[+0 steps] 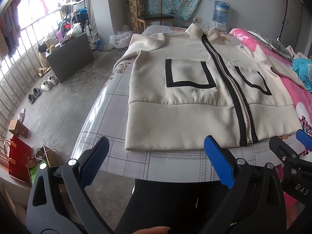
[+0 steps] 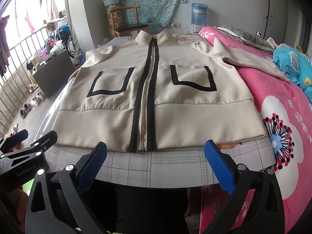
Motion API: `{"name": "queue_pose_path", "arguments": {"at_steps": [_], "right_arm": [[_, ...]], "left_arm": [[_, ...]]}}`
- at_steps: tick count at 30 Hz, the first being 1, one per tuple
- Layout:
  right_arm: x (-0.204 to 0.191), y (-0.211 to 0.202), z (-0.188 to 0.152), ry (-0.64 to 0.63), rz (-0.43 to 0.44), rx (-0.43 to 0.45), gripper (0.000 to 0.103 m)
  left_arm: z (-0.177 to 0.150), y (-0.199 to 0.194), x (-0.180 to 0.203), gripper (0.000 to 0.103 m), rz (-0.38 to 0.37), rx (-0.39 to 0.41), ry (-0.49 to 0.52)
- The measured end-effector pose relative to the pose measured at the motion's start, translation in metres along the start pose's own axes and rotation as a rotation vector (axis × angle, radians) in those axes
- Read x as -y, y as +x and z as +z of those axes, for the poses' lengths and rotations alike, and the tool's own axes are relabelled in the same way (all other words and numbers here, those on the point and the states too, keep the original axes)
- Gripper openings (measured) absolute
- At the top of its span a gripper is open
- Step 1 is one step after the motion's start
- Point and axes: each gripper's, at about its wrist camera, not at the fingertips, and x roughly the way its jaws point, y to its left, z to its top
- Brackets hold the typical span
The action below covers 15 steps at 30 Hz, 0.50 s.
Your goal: Fold large clothes
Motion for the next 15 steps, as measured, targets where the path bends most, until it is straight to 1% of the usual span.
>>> {"name": "queue_pose_path", "arguments": {"at_steps": [6,11,15], "right_arm": [[-0.008,0.008,0.014,-0.016,-0.007,-0.002,0.097],[-0.018,0.020,0.032,-0.033,-0.009,-0.014,0.097],[-0.030,0.029,0.050,-0.056,0.001,-0.015,0.097]], "left_arm": [[0.011,0.010,-0.007,0.094,0.001,0.001,-0.009],[0.025,0.024,-0.015,0.094,0.007,-0.005,-0.025],[0.039,0.033,-0.023,0.094,0.021,0.005,-0.038]]}}
